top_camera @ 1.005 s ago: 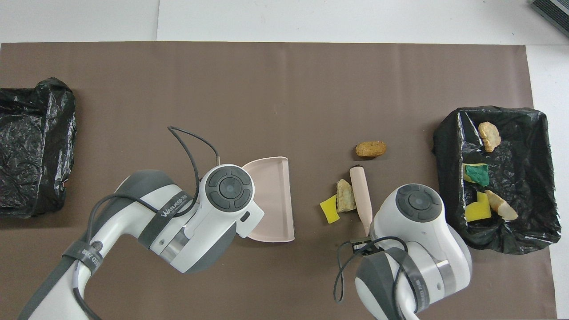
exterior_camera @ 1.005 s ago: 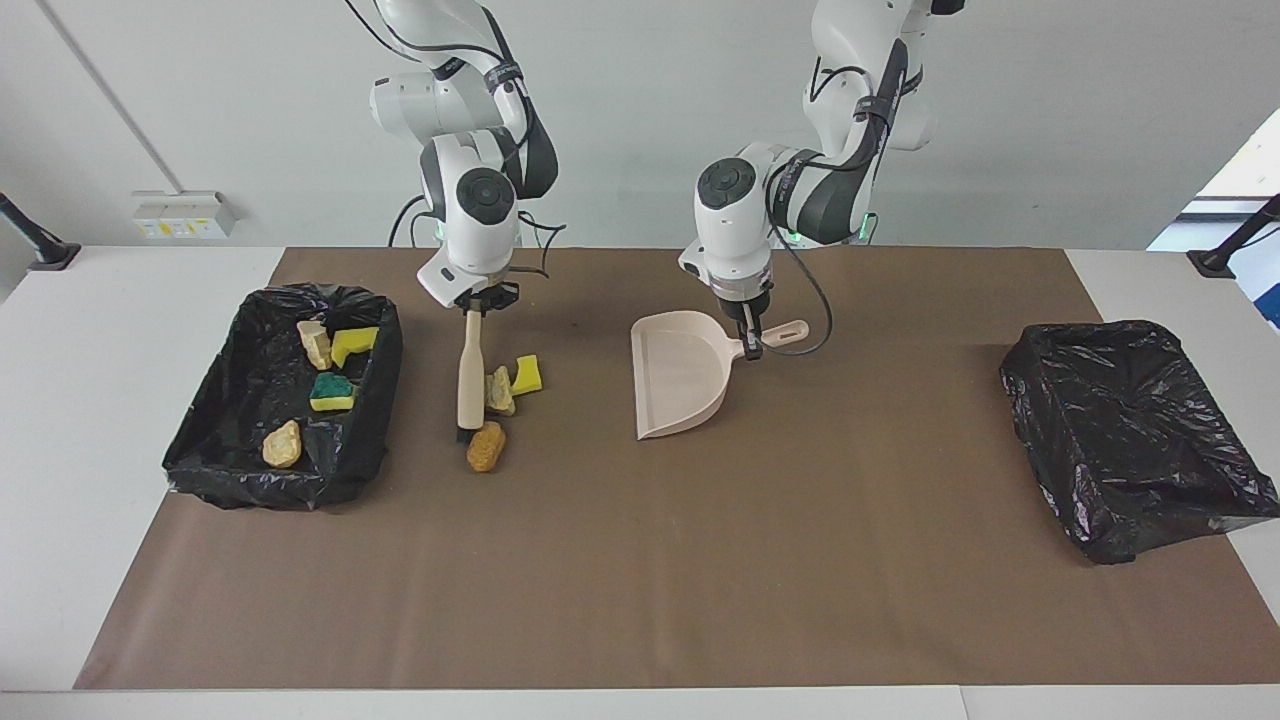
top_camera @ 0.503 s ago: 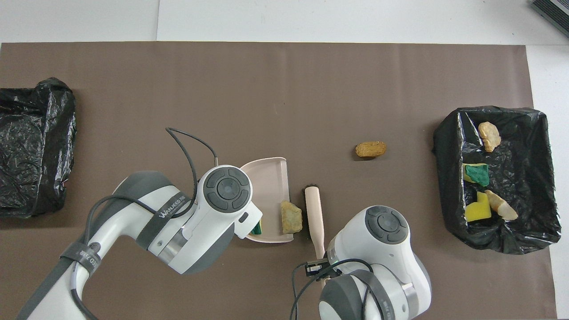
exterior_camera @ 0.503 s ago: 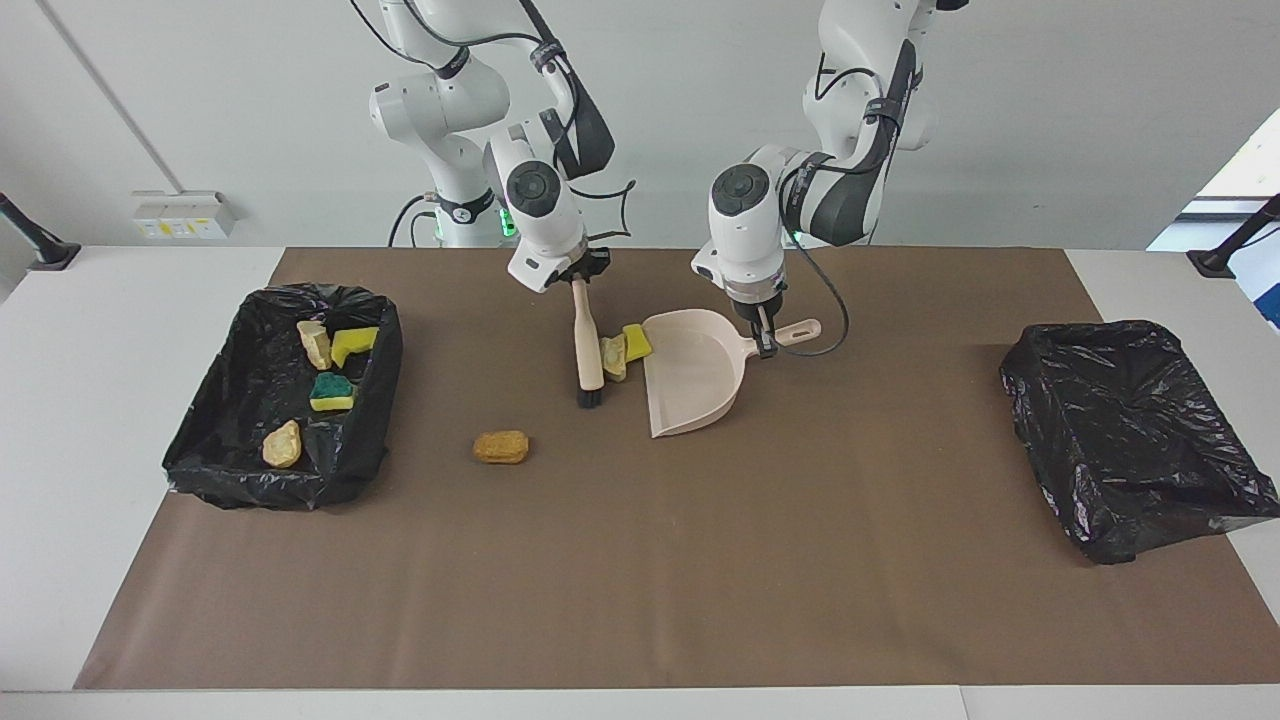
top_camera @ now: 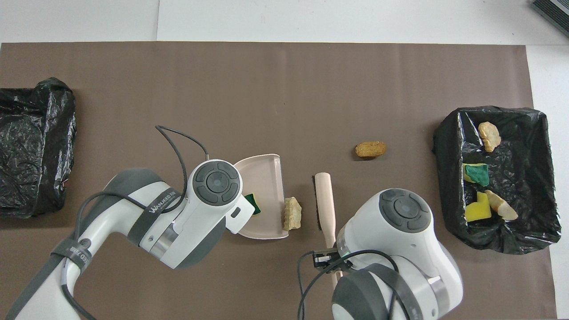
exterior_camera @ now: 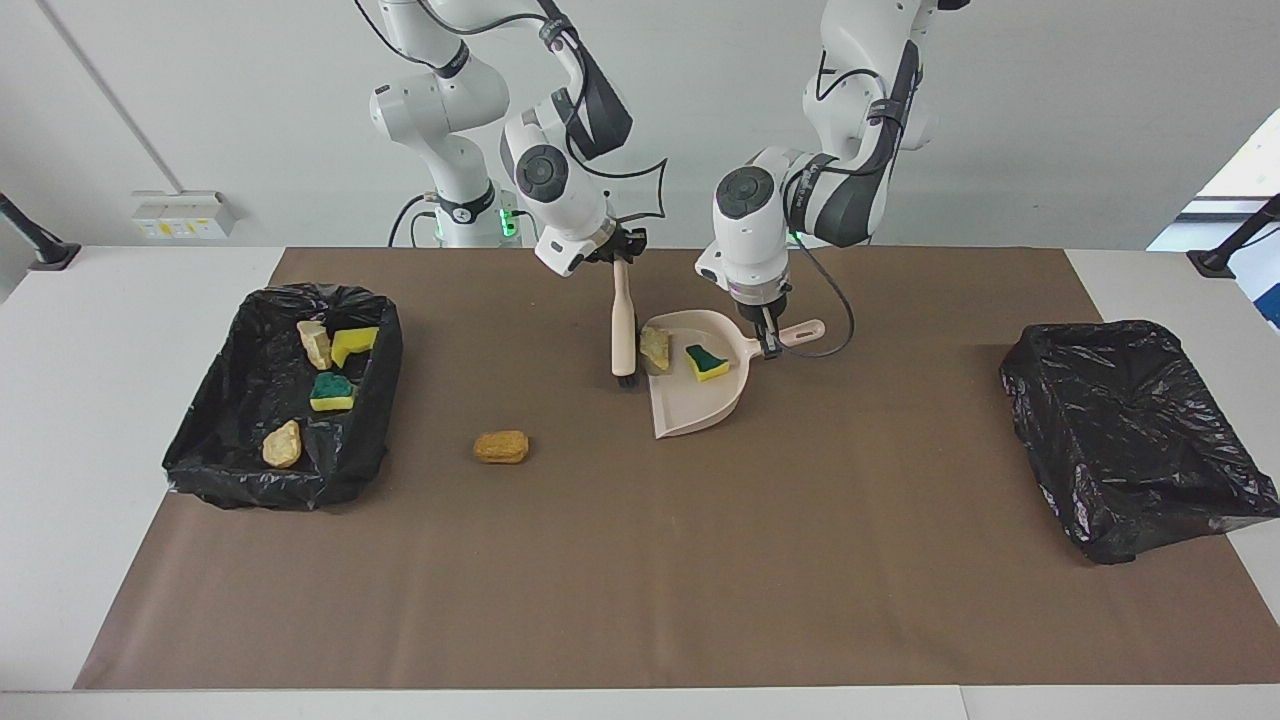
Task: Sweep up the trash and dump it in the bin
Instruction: 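Sweep the yellow scraps with the right gripper's brush toward the dustpan, then pull the brush back with the right gripper toward the bread roll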
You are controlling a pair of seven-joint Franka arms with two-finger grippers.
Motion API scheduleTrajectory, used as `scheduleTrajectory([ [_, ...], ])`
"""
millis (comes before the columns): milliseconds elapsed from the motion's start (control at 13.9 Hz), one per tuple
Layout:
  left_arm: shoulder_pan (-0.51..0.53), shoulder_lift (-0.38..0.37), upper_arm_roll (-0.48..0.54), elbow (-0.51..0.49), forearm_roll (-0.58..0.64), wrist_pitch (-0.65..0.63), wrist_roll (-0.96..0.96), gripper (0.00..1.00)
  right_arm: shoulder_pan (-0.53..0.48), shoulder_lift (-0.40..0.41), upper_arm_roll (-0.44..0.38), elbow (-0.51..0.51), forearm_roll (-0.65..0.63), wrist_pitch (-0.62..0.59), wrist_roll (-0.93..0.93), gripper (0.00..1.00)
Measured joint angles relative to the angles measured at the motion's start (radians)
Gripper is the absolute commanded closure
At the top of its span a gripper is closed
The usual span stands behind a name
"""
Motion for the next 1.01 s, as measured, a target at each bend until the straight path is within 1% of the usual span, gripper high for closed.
scheduleTrajectory([
  [72,0.007,0.0,0.0,0.0,0.0,0.0,0.0,1.0,-0.031,-0.003,-0.002,0.023,-0.105,-0.026,-0.009,1.0],
  [215,0.013,0.0,0.0,-0.001,0.0,0.001,0.0,1.0,-0.08,0.006,-0.005,0.033,-0.26,-0.014,-0.079,1.0],
  [359,0.014,0.0,0.0,-0.001,0.0,0.001,0.0,1.0,-0.148,0.037,-0.006,0.033,-0.396,0.057,-0.191,1.0],
  [431,0.014,0.0,0.0,-0.001,0.0,0.001,0.0,1.0,-0.179,0.062,-0.007,0.036,-0.469,0.094,-0.241,1.0],
  [574,0.014,0.0,0.0,-0.001,0.0,0.001,0.0,1.0,-0.209,0.128,-0.008,0.058,-0.592,0.155,-0.292,1.0],
  [718,0.014,0.0,0.0,-0.001,0.0,0.001,0.0,1.0,-0.227,0.195,-0.008,0.095,-0.635,0.189,-0.331,1.0],
  [862,0.014,0.0,0.0,-0.001,0.0,0.001,0.0,1.0,-0.259,0.236,-0.008,0.11,-0.633,0.187,-0.386,1.0],
  [933,0.014,0.0,0.0,-0.001,0.0,0.001,0.0,1.0,-0.263,0.244,-0.007,0.109,-0.602,0.17,-0.407,1.0],
  [1005,0.014,0.0,0.0,-0.001,0.0,0.001,0.0,1.0,-0.259,0.244,-0.003,0.107,-0.532,0.147,-0.422,1.0],
])
